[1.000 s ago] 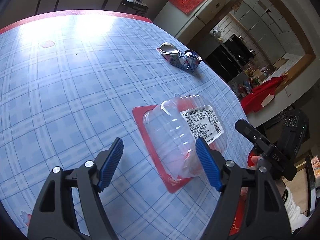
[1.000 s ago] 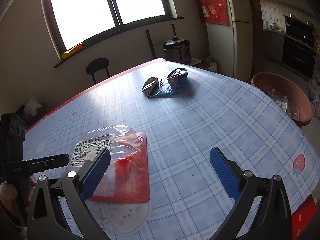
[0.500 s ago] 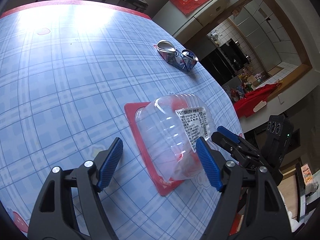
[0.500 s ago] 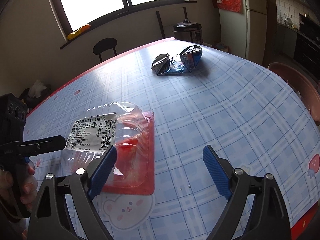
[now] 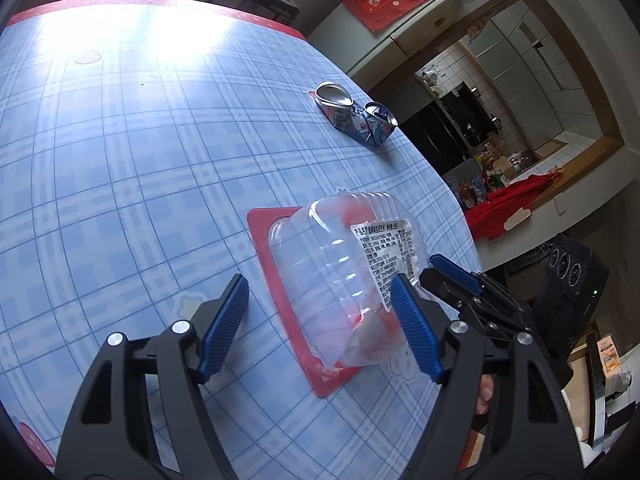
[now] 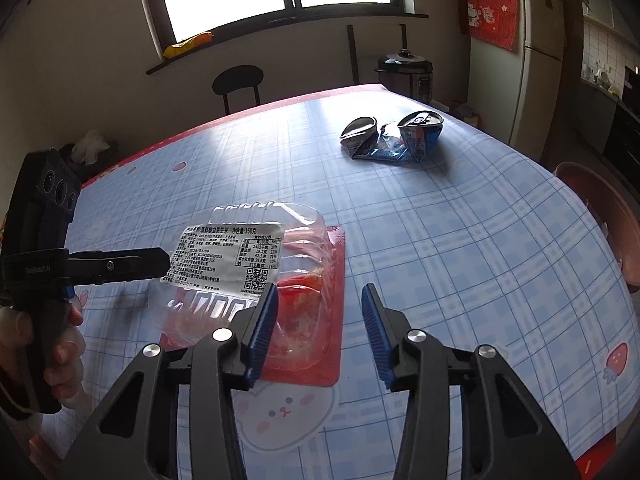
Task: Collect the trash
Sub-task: 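Grasp the red base of the container with the right tool while the left tool holds the lid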
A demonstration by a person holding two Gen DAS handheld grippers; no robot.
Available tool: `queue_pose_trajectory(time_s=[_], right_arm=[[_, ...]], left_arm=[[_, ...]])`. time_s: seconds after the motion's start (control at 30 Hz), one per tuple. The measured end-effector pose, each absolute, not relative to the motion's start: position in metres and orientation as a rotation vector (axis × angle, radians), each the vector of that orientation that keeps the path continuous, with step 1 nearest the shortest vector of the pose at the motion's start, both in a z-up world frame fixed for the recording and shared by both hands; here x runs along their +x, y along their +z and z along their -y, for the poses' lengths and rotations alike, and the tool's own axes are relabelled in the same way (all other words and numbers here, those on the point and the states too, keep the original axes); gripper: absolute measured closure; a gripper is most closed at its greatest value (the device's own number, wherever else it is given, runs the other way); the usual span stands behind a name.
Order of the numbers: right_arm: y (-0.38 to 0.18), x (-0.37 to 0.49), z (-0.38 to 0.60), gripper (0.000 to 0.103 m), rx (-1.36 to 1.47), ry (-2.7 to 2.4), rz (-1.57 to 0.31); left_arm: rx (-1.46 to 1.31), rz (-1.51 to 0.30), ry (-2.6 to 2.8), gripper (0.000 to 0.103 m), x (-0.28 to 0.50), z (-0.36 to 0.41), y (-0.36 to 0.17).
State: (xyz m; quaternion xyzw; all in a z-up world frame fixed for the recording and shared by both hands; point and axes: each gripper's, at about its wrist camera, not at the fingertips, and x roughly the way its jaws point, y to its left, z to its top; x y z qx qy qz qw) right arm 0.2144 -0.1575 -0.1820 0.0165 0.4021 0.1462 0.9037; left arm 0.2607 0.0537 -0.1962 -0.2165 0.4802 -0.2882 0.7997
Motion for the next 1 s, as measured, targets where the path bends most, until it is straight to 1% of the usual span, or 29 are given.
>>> queue_pose_trajectory(time_s=[0.03,0.23,0.63,0.8,0.93,1.0], right_arm=[[-0.181,0.216,0.155,0.071,0.026,0.308,-0.837],[-0.184,0.228,0.156,0.071,0.080,0.330,-0.866],[-0.195,0.223,0.171,0.072,0.199,0.379,-0.824],[-0.198,0.223,0.173,0.072,0.221,0.385,-0.822],[-0.198,0.223,0.173,0.072,0.226,0.385,-0.821],[-0.197,0.223,0.174,0.072,0.232,0.386,-0.823]], left_arm=[[-0.461,-1.030,-0.618,0.029,0.260,-0.053,-0.196],[-0.461,-1.022,-0.625,0.029,0.258,-0.052,-0.196],[-0.502,-1.031,-0.631,0.029,0.259,-0.058,-0.198],[-0.570,-1.043,-0.650,0.028,0.261,-0.061,-0.203],[-0.568,-1.044,-0.656,0.028,0.260,-0.054,-0.203],[-0.564,-1.045,-0.659,0.027,0.259,-0.050,-0.202]])
